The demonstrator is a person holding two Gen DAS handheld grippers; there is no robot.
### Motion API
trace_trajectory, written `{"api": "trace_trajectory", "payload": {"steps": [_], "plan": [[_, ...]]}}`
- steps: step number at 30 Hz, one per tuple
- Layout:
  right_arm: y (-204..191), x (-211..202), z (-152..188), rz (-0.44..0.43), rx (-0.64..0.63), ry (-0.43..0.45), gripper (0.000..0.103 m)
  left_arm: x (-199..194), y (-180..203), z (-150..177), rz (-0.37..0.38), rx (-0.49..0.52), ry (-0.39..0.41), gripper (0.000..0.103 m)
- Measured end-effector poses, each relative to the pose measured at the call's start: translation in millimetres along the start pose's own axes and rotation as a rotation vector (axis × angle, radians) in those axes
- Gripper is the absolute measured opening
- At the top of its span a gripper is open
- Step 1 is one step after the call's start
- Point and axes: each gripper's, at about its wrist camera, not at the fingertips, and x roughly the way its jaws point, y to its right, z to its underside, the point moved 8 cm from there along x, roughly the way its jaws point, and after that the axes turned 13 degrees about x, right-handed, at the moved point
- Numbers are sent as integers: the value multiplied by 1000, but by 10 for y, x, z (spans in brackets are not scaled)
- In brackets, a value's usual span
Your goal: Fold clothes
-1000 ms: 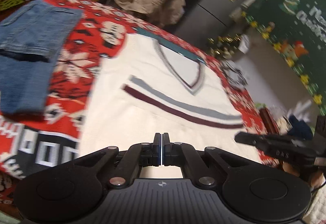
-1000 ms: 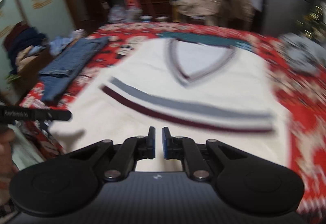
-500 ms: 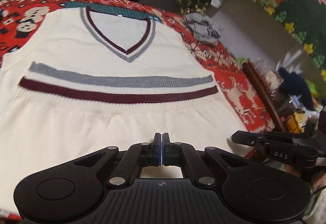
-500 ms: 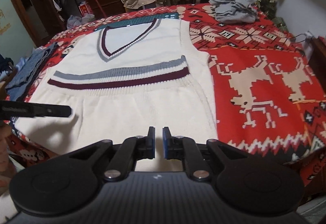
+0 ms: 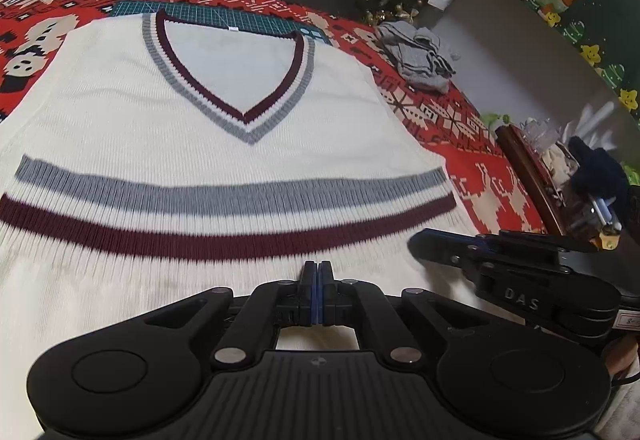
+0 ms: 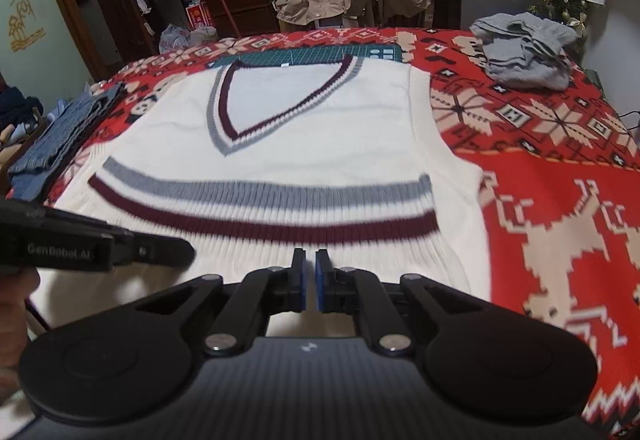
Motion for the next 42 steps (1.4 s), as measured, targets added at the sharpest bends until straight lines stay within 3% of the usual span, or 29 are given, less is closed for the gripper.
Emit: {"api": "trace_trajectory", "payload": {"steps": [8,14,18,20,26,29,32,34,36,38,40,42], "plan": [[224,-354,-58,86,18,74,6,-418,-195,-53,-58,11,71,2],[526,-417,-79,176,13,65,10,-790,-817,76,-262,37,77,7],[602,-303,-182,193,33,46,13,-971,-1239,110,-367,5,68,22],[614,-246,-245,195,37,43,14,-1043,-1413,119,-407,-6,63,25],[566,-149,-343,169,73,32,17,-964,-1389,99,-346,4,46,25],[513,-196,-329,175,71,29,18,-917,-1326,114,-358,35,5,25],[466,-320,-339,183,59,29,30,-948,-1249,91,-363,82,-31,25],[439,-441,-373,183,56,38,33,-1004,-1194,60,-357,110,-35,28],[412,-562,-407,184,52,48,38,-1060,-1158,25,-363,127,-47,48],[385,-684,-442,184,48,58,55,-1129,-1123,-19,-367,130,-33,58],[359,-805,-476,184,45,67,84,-1211,-1072,-94,-364,161,14,65],[332,-927,-510,185,41,77,89,-1273,-995,-150,-341,206,44,70]]}}
